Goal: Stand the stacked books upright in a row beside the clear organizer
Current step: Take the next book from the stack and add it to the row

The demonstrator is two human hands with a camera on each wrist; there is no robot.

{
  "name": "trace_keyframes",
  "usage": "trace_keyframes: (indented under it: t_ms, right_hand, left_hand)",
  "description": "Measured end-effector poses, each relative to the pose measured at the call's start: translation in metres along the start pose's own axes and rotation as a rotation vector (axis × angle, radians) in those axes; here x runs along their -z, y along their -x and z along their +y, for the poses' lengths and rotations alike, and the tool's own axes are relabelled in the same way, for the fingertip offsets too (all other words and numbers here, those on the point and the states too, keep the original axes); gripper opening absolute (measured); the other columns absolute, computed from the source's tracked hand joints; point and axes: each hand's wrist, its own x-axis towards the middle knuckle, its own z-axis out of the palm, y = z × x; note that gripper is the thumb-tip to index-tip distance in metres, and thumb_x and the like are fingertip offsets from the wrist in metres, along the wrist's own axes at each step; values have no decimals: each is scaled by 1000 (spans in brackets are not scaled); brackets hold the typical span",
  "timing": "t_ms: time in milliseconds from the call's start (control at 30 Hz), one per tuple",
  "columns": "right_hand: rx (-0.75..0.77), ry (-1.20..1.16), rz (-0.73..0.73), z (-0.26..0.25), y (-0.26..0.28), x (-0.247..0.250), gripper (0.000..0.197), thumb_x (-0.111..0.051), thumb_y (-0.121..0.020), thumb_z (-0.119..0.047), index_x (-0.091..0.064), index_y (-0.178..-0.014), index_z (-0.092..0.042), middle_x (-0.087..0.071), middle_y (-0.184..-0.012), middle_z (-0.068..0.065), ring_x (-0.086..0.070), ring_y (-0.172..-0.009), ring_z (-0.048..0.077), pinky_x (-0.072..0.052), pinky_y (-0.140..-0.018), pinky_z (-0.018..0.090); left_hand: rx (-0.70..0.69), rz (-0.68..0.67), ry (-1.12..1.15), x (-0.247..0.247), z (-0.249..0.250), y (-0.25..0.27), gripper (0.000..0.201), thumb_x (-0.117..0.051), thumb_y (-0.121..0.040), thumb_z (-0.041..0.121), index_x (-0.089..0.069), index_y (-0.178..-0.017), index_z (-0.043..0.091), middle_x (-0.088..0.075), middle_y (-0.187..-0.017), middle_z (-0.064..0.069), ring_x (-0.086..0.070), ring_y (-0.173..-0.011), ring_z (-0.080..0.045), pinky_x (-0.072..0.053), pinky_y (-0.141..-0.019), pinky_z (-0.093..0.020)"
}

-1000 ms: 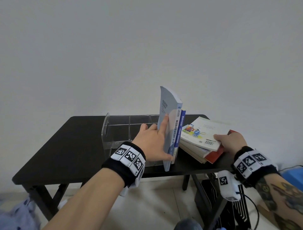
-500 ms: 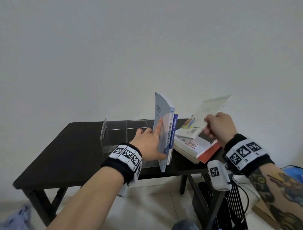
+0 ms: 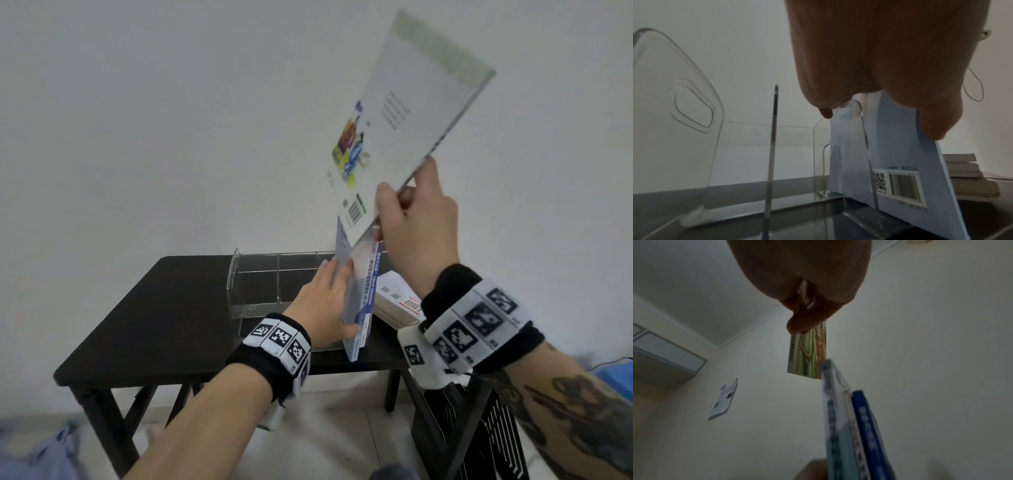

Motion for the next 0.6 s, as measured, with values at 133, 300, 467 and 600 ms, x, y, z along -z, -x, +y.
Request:
trace_keyframes:
  t_ms: [133, 300, 467, 600]
  right_hand:
    - [-10, 218, -247, 18, 22, -24, 41, -44, -99, -23, -34, -138, -14, -63, -67, -2, -60, -54, 17, -51, -49, 33]
    - [97, 584, -396, 36, 52, -37, 52, -40, -99, -17, -25, -147, -5, -64, -76, 14, -62, -64, 32, -47, -59, 35]
    - [67, 762, -529, 46, 73, -57, 46, -47, -96, -14, -33, -138, -1, -53, -79, 11, -63, -61, 27, -36, -51, 31]
    - [92, 832, -554, 62, 87, -66, 49, -67, -85, -17, -42, -125, -4, -66, -80, 8, -66, -51, 23, -29, -44, 27]
  left_hand:
    - [13, 56, 133, -8, -2, 7, 111, -71, -83, 43, 6, -155, 12, 1, -163, -5, -2, -150, -20, -25, -118, -45]
    - [135, 98, 343, -11, -11, 13, 117, -74, -78, 47, 10, -154, 18, -12, -163, 0, -24, -146, -15, -31, -116, -39]
    - [101, 224, 287, -7, -15, 10, 107, -78, -69, 36, -9, -150, 31, -47, -145, 7, -45, -129, -18, -40, -104, -42]
    - [61, 178, 139, -7, -13, 6, 107, -74, -76, 28, -2, -155, 18, -33, -152, 6, -29, -136, -18, -31, -103, -36]
